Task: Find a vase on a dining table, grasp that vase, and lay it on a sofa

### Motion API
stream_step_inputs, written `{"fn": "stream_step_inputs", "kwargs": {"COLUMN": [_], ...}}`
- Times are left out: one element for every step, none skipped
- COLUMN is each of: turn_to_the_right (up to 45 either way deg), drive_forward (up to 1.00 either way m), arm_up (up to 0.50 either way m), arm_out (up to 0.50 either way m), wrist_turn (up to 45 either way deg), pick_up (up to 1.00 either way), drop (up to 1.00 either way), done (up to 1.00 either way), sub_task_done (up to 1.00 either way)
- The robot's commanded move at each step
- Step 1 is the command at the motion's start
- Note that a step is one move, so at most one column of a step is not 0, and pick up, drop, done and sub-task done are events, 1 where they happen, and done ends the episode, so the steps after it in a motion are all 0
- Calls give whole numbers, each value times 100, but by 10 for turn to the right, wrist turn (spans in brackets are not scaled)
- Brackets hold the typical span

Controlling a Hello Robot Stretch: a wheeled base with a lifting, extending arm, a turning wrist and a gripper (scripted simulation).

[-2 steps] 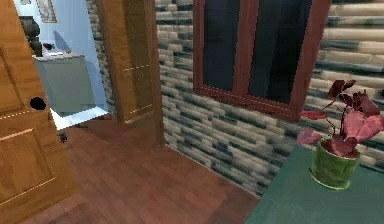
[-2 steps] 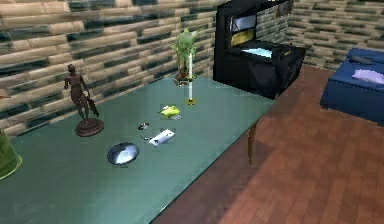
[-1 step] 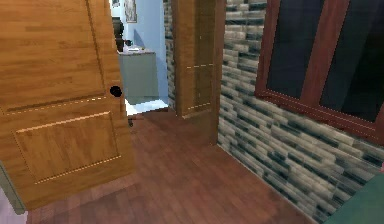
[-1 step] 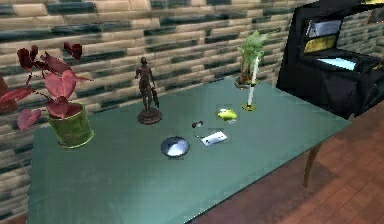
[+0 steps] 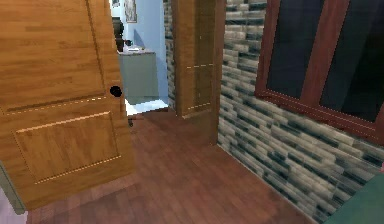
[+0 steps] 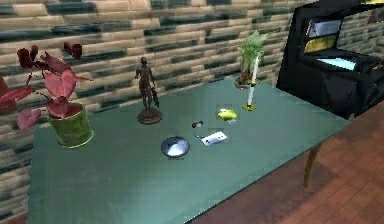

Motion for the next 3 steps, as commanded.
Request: {"fn": "stream_step_inputs", "kwargs": {"turn_to_the_right": [0, 0, 0], "drive_forward": [0, 0, 0], "arm_up": [28, 0, 0], "arm_out": [0, 46, 0], "wrist_turn": [0, 0, 450], "pick_up": [0, 0, 0], "drop": [0, 0, 0], "done": [0, 0, 0], "sub_task_done": [0, 0, 0]}}
